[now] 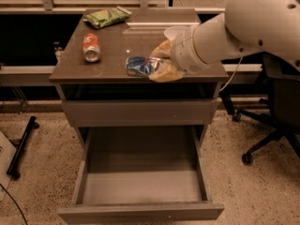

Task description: Pick redbull can from middle drawer and place on counter

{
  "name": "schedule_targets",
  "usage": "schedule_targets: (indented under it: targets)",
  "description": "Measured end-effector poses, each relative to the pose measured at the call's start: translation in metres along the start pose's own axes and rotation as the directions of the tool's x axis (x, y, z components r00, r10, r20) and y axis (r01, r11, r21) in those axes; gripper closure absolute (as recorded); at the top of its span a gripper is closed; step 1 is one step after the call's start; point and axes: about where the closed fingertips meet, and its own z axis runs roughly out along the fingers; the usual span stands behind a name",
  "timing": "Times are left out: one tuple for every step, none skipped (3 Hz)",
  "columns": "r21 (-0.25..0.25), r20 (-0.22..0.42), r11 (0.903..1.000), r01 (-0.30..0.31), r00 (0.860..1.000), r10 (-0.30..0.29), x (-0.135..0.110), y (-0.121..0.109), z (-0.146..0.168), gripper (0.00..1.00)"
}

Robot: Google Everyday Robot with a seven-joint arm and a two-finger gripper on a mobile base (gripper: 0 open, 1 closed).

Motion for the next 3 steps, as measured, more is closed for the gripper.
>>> schedule_targets:
  targets:
    - [0.016,0.061,0.9986,-0.051,0.997,0.05,0.003,-0.025,0.026,1.0]
    - [0.067,0.11,0.9912,-0.114,0.988,0.106,0.012,-0.046,0.044,1.0]
    - [0.144,0.161,0.9707,-0.192,0.972,0.169,0.026,-0.096,0.066,1.0]
